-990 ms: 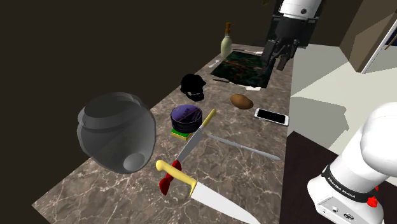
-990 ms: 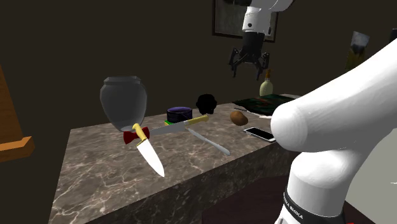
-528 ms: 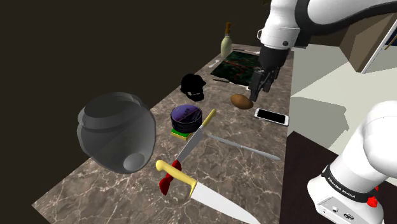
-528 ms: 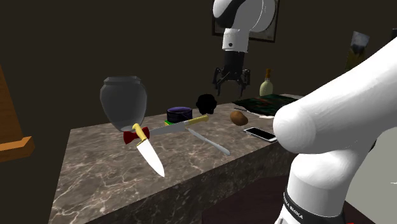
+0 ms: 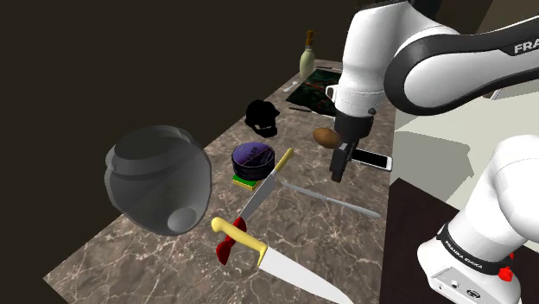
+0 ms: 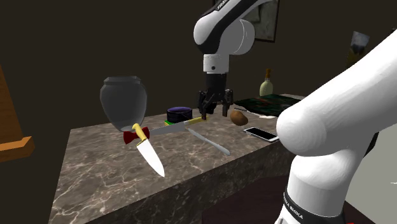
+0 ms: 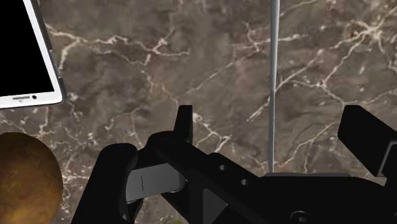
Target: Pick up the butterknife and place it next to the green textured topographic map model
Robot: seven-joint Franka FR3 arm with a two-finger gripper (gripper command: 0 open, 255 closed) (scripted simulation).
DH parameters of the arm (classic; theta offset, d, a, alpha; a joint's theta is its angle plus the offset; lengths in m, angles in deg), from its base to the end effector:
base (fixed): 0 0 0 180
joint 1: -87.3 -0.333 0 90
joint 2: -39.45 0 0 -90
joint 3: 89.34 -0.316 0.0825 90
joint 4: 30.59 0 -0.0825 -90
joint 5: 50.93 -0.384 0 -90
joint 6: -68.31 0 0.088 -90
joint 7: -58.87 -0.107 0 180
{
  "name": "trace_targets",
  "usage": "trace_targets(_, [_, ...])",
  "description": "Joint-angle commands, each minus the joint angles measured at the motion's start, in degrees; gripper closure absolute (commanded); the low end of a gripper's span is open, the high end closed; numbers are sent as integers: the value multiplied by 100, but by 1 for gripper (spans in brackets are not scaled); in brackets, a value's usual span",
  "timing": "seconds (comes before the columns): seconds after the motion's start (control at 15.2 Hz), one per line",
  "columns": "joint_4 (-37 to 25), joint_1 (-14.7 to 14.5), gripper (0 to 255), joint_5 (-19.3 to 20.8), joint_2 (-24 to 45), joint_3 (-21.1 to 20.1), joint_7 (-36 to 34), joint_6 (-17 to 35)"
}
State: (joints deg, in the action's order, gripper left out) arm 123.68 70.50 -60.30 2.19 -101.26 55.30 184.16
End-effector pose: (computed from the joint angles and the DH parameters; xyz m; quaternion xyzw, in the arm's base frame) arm 0.2966 0.1697 0.4200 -0.9869 -0.1603 0.0152 0.0067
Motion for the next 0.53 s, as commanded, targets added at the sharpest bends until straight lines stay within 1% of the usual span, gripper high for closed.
trace_targets(0.0, [179, -189, 0, -63, 128, -176, 52, 230])
trace_targets(0.07, [251, -282, 0, -95, 213, -267, 71, 346])
trace_targets(0.13, [270, -309, 0, -103, 238, -292, 76, 378])
trace_targets(0.46, [531, -320, 0, -151, 460, -360, 77, 860])
